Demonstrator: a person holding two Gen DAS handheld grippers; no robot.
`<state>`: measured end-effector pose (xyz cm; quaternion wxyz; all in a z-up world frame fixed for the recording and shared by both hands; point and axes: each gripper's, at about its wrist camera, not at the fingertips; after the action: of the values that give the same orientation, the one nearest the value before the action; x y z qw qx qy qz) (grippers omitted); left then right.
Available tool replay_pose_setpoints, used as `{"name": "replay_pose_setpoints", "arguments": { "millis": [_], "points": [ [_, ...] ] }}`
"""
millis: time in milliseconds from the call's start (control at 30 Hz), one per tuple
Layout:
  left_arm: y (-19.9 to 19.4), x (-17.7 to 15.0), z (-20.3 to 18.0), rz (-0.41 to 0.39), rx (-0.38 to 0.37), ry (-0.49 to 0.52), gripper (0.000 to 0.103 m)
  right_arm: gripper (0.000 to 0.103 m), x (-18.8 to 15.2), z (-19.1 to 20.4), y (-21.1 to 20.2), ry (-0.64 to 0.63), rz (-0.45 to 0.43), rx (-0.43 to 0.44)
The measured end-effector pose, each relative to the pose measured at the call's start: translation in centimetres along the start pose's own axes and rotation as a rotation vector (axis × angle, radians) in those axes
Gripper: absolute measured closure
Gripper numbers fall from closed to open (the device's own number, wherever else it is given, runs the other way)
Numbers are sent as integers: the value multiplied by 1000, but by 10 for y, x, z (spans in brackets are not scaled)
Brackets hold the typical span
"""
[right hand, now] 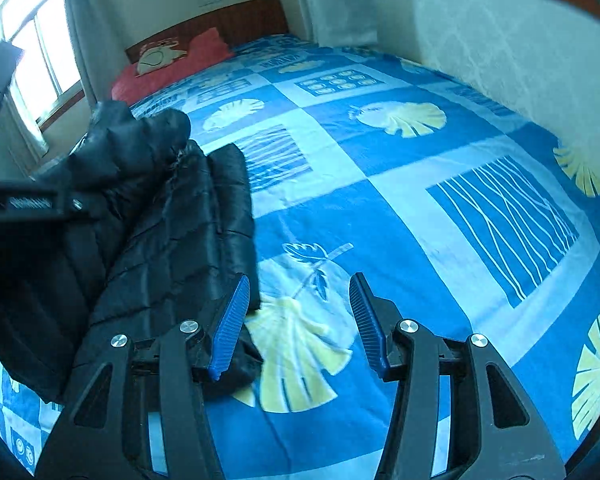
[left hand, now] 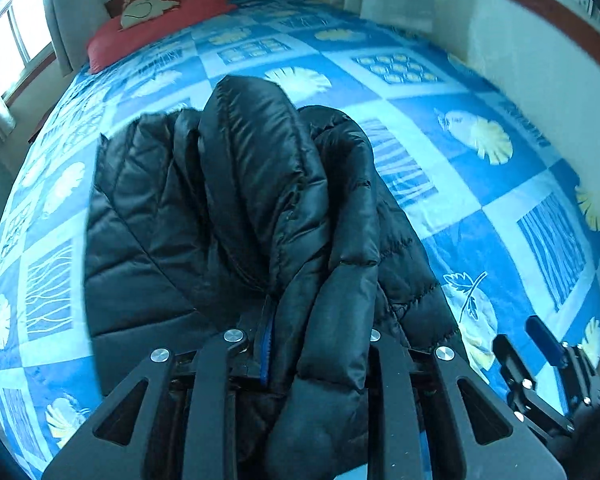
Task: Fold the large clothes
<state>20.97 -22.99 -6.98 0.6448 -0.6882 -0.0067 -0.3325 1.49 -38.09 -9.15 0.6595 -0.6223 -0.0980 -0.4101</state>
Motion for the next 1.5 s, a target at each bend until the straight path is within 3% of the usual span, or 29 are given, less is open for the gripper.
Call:
{"name": "replay_pose_setpoints", "arguments": {
  "millis": [200, 400, 533, 633, 733, 933, 1100, 1267, 1400, 1500],
  "points": [
    [19, -5, -19, -13, 41, 29, 79, 51, -3, -12, 6, 17, 10, -14],
    [10, -6, -39, -39, 102, 56, 71, 51, -8, -25, 16, 42, 35, -27],
    [-6, -6, -53, -78, 73, 35, 52, 51, -8, -34, 15, 55, 32, -40],
    [-27, -6, -61, -118, 27, 9, 46, 51, -7, -41, 12, 68, 25, -61],
    [-47, -7, -69, -142, -88, 8, 45, 51, -6, -45, 9, 76, 24, -70],
    [-96, -8, -85, -251, -120, 68, 45, 51, -3, -43, -2, 67, 8, -78],
    [-120, -15, -47, -296, -108, 23, 45, 51, 3, -29, -12, 44, -15, -63],
    [-129, -31, 26, -336, -21, -84, 45, 51, 14, -8, -22, 30, -33, -14],
    [-118, -50, 89, -336, 99, -178, 45, 50, 29, 18, -28, 2, -51, 28],
    [-100, -70, 135, -304, 145, -268, 45, 41, 45, 44, -35, -2, -66, 98]
  ]
}}
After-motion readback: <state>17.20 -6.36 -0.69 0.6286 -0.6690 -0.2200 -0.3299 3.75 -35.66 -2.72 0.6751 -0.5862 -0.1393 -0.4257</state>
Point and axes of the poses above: each gripper's, at about its wrist camera, not at the fingertips, and y roughly the way its jaws point, z to its left, x to its top, and after that the axes turned 2 degrees about y, right-handed
